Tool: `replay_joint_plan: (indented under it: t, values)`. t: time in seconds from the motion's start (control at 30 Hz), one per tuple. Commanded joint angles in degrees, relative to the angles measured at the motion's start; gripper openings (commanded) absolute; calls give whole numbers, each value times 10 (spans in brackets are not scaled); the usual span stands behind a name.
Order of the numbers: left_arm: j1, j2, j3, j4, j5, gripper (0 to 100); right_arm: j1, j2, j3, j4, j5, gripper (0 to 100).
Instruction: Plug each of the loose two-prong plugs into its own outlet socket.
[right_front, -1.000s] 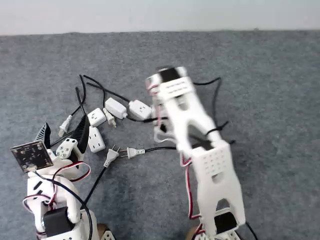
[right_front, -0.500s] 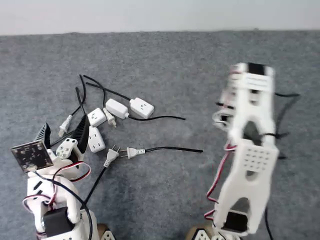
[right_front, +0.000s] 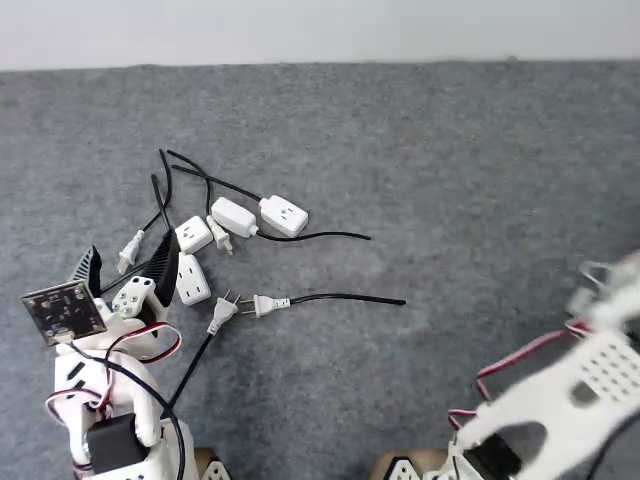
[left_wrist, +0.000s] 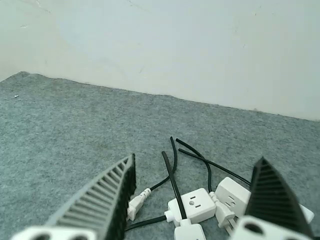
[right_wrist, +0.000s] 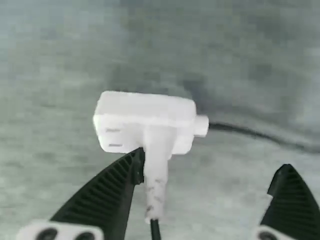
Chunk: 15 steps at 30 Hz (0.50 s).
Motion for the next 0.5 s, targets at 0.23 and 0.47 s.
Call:
replay_joint_plan:
  t: [0.23, 0.47]
  values:
    - [2, -3, -3, -17, -2, 360, 167, -33, -2, -19, 63, 376]
    - [5, -3, -3, -16, -1, 360, 65, -63, 10, 36, 46, 376]
